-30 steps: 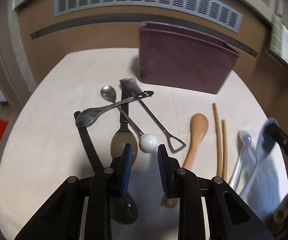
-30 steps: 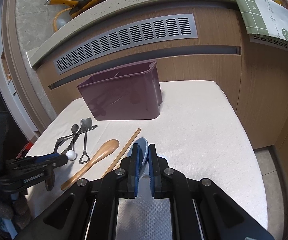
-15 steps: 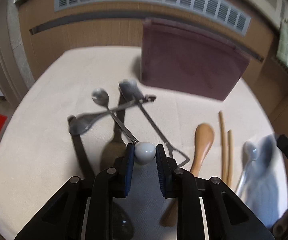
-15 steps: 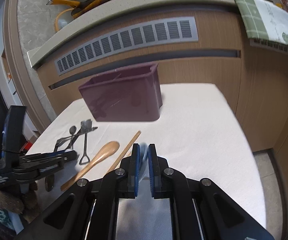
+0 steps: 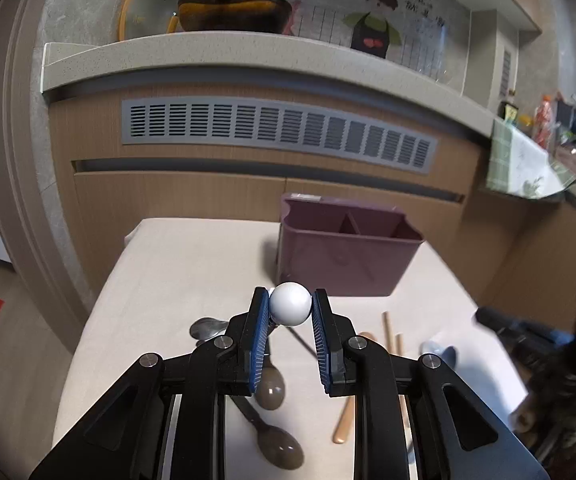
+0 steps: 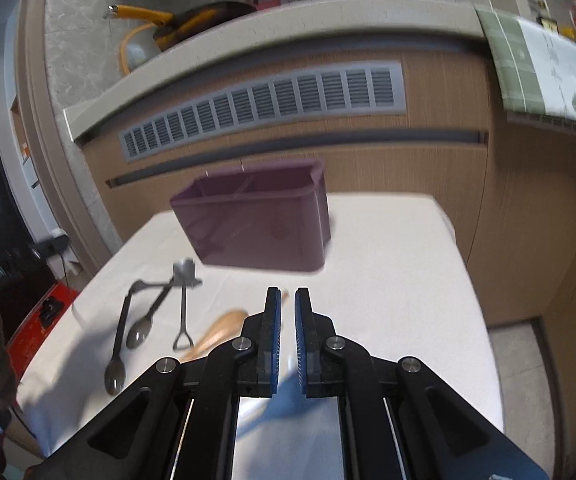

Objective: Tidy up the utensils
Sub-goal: 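Lift and carry the ball and blue spoon toward the maroon holder with both grippers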

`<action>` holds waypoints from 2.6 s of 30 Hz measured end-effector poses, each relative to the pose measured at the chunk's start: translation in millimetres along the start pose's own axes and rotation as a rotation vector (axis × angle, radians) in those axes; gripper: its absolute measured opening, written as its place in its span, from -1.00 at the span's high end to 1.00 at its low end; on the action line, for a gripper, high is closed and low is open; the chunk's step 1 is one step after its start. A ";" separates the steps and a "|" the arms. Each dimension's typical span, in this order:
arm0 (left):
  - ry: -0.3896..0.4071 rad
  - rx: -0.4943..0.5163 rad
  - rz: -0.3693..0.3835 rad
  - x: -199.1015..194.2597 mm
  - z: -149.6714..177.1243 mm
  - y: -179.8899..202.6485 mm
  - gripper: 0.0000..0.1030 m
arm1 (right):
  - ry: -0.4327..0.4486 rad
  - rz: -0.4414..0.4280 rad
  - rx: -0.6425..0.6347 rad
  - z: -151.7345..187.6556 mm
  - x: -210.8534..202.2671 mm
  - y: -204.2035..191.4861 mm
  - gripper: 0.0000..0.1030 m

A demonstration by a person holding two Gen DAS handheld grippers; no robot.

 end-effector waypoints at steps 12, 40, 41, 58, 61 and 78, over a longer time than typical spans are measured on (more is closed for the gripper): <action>0.028 -0.034 0.151 -36.6 -12.5 7.7 0.56 | -0.221 0.013 0.209 52.0 17.0 27.5 0.59; -0.077 -0.119 0.360 -22.5 -53.2 14.3 0.56 | -0.031 -0.036 -0.040 -41.3 9.7 -15.8 0.83; -0.070 -0.121 0.379 -25.1 -64.0 18.1 0.56 | -0.002 -0.035 -0.048 -52.4 3.5 -16.6 0.83; -0.046 -0.093 0.379 -20.3 -68.7 32.2 0.56 | -0.232 -0.121 -0.082 8.4 30.1 -15.1 0.76; -0.082 -0.111 0.378 -10.1 -52.7 27.6 0.56 | -0.239 -0.087 -0.132 22.2 25.1 -13.8 0.65; -0.156 -0.145 0.384 6.2 -24.5 20.4 0.56 | -0.377 -0.233 -0.025 26.4 95.5 -8.5 0.59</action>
Point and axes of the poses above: each gripper's, at about its wrist camera, not at the fingertips, and x roughly the way its jaws point, y to its right, z to its underside, the point moved 3 cm from there along x, roughly the way its jaws point, and after that the axes turned 4 degrees about -x, right-handed, at the moved point
